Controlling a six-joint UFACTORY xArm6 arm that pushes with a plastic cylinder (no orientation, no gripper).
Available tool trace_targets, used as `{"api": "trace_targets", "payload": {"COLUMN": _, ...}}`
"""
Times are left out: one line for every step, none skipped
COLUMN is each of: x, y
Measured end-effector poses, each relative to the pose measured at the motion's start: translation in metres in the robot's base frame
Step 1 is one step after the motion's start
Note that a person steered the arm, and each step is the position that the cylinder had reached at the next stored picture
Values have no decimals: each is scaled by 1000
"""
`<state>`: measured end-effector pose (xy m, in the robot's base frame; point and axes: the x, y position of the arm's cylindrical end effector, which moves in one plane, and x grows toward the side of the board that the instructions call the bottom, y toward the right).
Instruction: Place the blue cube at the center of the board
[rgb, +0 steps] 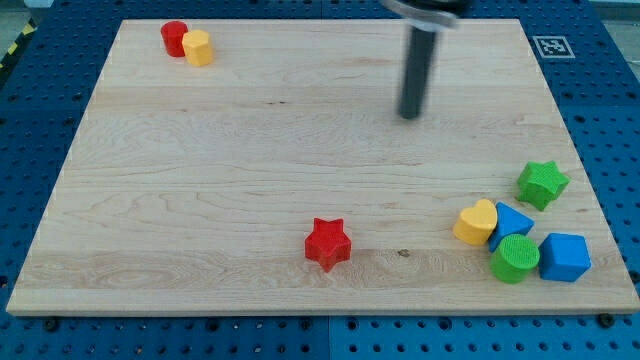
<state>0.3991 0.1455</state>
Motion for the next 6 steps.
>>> {"api": "trace_targets", "payload": {"x": 24, "y": 104}}
{"api": "trace_targets", "payload": {"x": 44, "y": 196}}
{"api": "trace_targets", "payload": {"x": 63, "y": 200}}
{"api": "trace_targets", "payload": {"x": 130, "y": 194}}
{"api": "trace_targets", "payload": {"x": 187, "y": 166}}
{"api": "trace_targets", "payload": {"x": 190, "y": 164}}
